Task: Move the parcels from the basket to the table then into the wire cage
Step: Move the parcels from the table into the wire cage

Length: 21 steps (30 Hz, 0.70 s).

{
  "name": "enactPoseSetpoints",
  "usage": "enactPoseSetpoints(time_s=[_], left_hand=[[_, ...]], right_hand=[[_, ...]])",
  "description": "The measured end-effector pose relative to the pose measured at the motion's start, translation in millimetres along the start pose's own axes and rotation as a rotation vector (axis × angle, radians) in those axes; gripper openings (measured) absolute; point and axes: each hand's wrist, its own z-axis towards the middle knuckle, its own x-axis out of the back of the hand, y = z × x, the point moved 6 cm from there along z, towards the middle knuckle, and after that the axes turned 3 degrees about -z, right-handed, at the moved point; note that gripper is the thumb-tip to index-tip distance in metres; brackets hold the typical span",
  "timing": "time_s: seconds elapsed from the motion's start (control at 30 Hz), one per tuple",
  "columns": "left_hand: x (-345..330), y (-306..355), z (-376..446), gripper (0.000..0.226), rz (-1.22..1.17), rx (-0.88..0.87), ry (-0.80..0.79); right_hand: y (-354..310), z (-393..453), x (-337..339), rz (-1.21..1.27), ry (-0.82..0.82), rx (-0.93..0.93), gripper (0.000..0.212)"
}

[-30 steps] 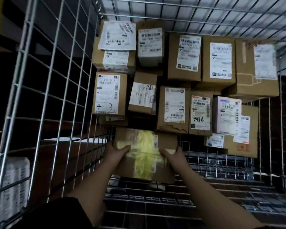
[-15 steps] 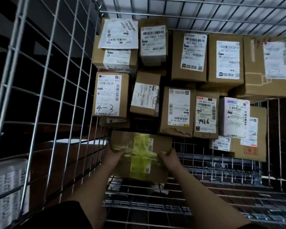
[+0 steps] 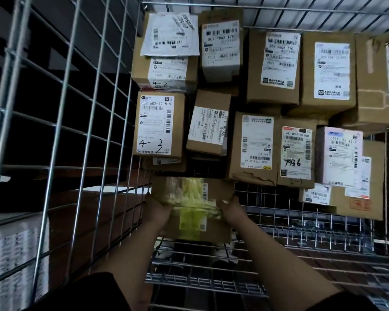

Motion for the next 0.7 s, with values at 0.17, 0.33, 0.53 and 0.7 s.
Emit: enactPoseSetpoints(time_s=[0.17, 0.33, 0.53, 0.7], left_hand=[[3.8, 8.5, -7.2, 0.088, 0.171, -0.004, -0.049], [24.6, 32.6, -41.2, 0.062, 0.294, -0.050, -0.076], [62.2, 108.7, -135.8, 0.044, 0.552, -0.279, -0.092], [138.7, 194.7, -253.3, 0.031, 0.744, -0.629, 0.178]], right_hand=[[-1.3, -9.9, 3.5, -0.085, -0.007, -0.071, 0.061], [-11.3, -49.9, 20.6, -0.322, -0.029, -0.103, 0.058], [-71.5, -140.6, 78.0, -0.584, 0.193, 0.087, 0.034], [-160.0, -256.2, 136.6, -0.524, 0.431, 0.348, 0.026]])
